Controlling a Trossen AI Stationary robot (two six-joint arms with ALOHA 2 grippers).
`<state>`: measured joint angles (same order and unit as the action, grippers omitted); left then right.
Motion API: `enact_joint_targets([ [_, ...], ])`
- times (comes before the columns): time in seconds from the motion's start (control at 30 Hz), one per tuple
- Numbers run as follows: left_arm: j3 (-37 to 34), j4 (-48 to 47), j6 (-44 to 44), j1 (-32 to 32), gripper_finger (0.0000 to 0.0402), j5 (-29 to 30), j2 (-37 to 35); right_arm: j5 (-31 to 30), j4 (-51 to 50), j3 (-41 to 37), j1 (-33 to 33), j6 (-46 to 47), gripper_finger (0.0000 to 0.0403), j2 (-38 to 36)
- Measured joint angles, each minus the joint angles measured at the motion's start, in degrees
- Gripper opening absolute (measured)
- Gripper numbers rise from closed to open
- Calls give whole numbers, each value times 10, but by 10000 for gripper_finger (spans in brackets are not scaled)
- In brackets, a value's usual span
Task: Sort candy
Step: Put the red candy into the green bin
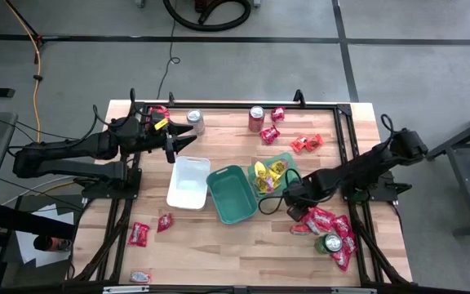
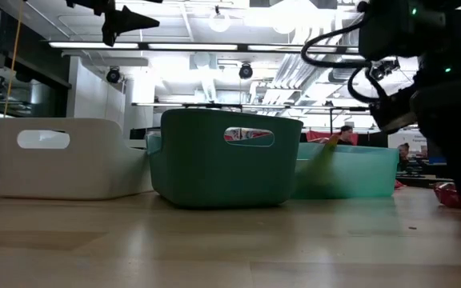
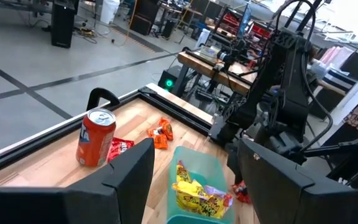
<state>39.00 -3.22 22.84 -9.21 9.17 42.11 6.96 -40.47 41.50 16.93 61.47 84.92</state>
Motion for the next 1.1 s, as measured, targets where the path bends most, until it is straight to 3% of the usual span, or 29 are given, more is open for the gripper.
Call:
enact_joint_targets([
  [0.07, 0, 0, 0, 0, 220, 0, 0, -1, -12, 6, 0, -3, 58, -20],
  [0.13, 0, 0, 0, 0, 220, 3, 0, -5, -21, 23, 0, -22, 18, -52],
  [0.33, 0, 1, -10, 0, 220, 28, 0, -69, -8, 119, -10, -168, 12, -158],
  [0.5, 0, 1, -10, 0, 220, 34, 0, -151, 145, 164, -28, -310, 12, -188],
  [0.67, 0, 1, -10, 0, 220, 35, 0, -125, 257, 165, -55, -396, 6, -138],
  [0.93, 0, 1, -9, 0, 220, 35, 0, -83, 399, 164, -85, -450, 19, 16],
  [1.1, 0, 1, -9, 0, 220, 35, 0, -81, 384, 200, -96, -432, 52, 92],
])
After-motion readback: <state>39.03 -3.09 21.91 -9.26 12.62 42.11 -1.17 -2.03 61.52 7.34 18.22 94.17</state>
